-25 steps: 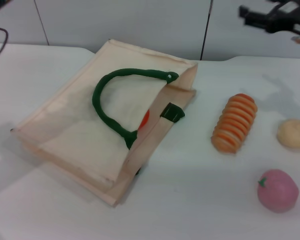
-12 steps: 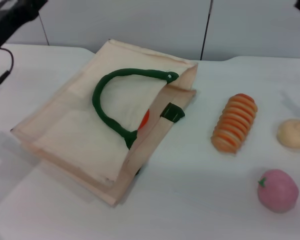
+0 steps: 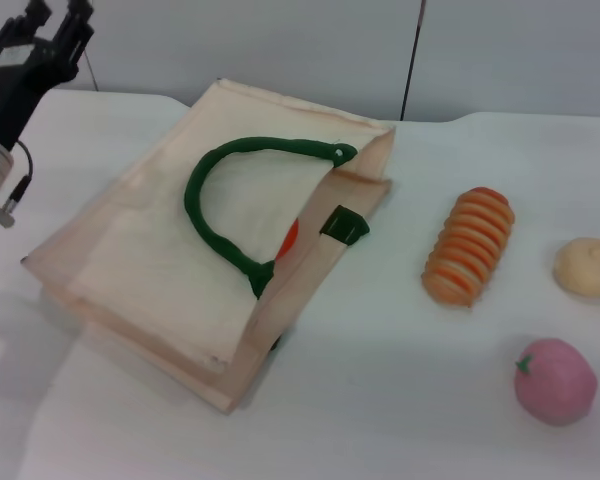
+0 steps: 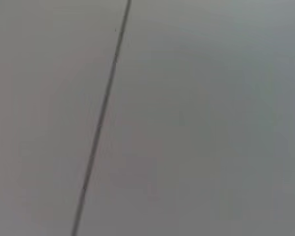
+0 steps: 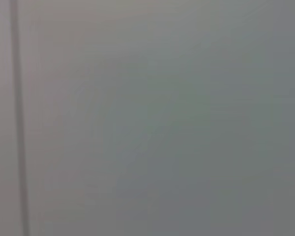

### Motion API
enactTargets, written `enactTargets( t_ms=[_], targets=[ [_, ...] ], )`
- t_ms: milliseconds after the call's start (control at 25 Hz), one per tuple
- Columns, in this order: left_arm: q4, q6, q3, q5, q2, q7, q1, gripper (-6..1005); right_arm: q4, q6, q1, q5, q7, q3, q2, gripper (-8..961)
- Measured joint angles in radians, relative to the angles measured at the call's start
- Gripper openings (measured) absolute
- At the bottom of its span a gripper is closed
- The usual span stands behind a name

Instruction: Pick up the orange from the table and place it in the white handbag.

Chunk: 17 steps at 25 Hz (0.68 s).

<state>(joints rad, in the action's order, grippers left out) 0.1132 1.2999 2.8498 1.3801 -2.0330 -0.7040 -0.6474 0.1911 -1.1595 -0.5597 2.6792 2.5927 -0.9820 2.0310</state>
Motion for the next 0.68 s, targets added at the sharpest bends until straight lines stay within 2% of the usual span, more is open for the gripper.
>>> enactTargets(
  t_ms=[320, 680],
  targets=[
    [-0.161, -0.054, 0.000, 0.182, -0.002, 0.284, 0.033, 587, -0.064, 0.000, 0.012, 0.030, 0.037, 0.071, -0.002, 894],
    [-0.175, -0.062, 0.000, 0.194, -0.002, 0.293, 0.046, 587, -0.070, 0.007, 0.016, 0.031, 0.038, 0.072, -0.003, 894]
  ],
)
